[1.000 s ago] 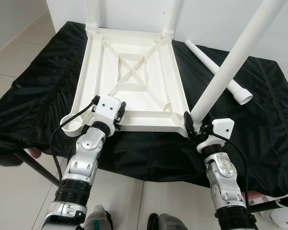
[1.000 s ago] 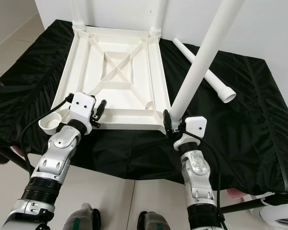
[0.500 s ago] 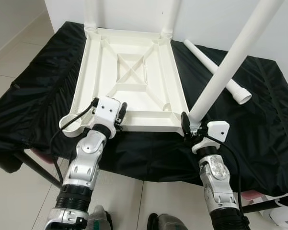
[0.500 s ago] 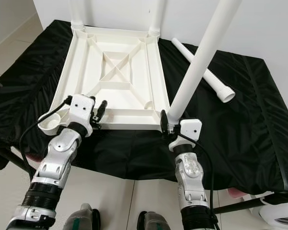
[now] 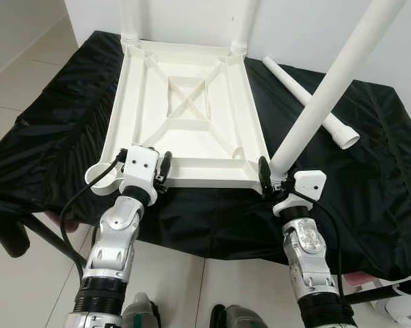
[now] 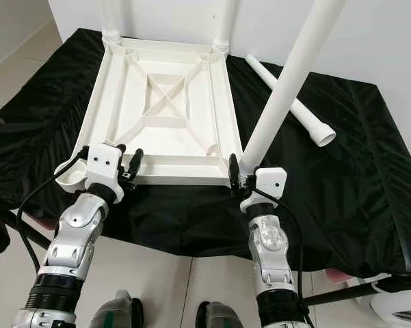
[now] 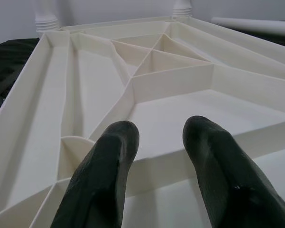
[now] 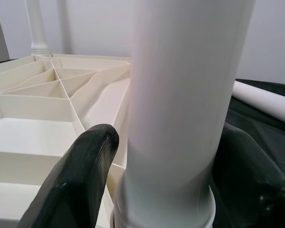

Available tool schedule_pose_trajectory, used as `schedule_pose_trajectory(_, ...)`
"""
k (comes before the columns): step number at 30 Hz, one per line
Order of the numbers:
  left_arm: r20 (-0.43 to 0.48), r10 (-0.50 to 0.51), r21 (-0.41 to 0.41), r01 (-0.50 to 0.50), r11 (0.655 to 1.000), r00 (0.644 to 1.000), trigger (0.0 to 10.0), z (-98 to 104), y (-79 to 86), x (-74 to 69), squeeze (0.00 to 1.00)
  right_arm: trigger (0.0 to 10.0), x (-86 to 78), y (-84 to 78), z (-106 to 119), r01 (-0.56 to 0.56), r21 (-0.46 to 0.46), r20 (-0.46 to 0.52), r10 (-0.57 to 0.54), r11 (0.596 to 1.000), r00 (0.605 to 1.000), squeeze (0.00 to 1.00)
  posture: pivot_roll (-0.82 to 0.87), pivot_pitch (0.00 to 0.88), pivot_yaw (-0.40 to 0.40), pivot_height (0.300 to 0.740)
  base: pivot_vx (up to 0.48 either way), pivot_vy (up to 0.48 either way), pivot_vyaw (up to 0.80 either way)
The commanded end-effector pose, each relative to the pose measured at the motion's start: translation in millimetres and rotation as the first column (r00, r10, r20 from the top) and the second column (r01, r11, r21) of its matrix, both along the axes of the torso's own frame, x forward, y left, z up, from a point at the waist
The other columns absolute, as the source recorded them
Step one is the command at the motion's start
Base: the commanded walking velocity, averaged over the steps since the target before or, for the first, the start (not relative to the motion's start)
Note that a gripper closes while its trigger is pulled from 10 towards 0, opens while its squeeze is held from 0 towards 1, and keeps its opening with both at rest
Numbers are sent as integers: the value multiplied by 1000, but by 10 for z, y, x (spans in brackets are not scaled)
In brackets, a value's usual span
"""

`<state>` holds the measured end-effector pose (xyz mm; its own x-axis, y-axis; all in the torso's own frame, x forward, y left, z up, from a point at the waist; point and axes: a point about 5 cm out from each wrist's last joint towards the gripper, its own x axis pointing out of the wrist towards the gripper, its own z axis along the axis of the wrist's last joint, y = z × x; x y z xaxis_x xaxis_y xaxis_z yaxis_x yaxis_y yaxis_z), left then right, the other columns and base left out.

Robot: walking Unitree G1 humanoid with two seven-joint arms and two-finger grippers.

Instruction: Building children table

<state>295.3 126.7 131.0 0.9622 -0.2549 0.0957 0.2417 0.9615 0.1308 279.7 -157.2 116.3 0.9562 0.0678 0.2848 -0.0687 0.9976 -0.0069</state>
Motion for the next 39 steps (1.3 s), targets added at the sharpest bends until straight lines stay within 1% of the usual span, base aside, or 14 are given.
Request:
schedule_pose_trajectory(1, 19, 109, -48, -108, 993, 994, 10000, -11, 81, -34, 0, 10000, -1, -14, -17, 12, 5, -2, -12, 1000, 1000, 0, 29, 33, -64, 740, 0, 0, 0)
schedule_pose_trajectory(4, 21, 128, -82, -126, 989, 992, 10000, -12, 98, -74, 0, 10000, -9, -16, -13, 15, 16, -5, -15, 1000, 1000, 0, 30, 33, -62, 740, 0, 0, 0)
schedule_pose_trajectory(12, 16, 143, -90, -141, 986, 990, 10000, -63, 88, -179, 0, 10000, -11, -21, 11, 38, 14, 4, -38, 999, 999, 0, 31, 27, -64, 740, 0, 0, 0)
schedule_pose_trajectory(16, 43, 153, -86, -149, 985, 987, 10000, -56, 38, -220, 0, 10000, -10, -25, 17, 48, 12, 6, -48, 999, 999, 0, 35, 26, -69, 740, 0, 0, 0)
schedule_pose_trajectory(20, 46, 146, -92, -142, 986, 988, 10000, -57, 2, -233, 0, 10000, -12, -2, 14, 44, 18, 4, -44, 999, 999, 0, 37, 23, -70, 740, 0, 0, 0)
schedule_pose_trajectory(24, 45, 146, -89, -142, 986, 988, 10000, -63, -2, -235, 0, 10000, -13, 4, 14, 43, 20, 3, -43, 999, 999, 0, 37, 22, -70, 740, 0, 0, 0)
schedule_pose_trajectory(28, 47, 134, -102, -128, 986, 990, 10000, -50, -34, -239, 0, 10000, -30, 50, 13, 39, 32, 2, -39, 999, 999, 0, 35, 20, -67, 740, 0, 0, 0)
schedule_pose_trajectory(39, 61, 136, -103, -130, 986, 989, 10000, -20, -42, -222, 0, 10000, -21, 59, 15, 45, 35, 1, -45, 998, 999, 0, 40, 29, -69, 740, 0, 0, 0)
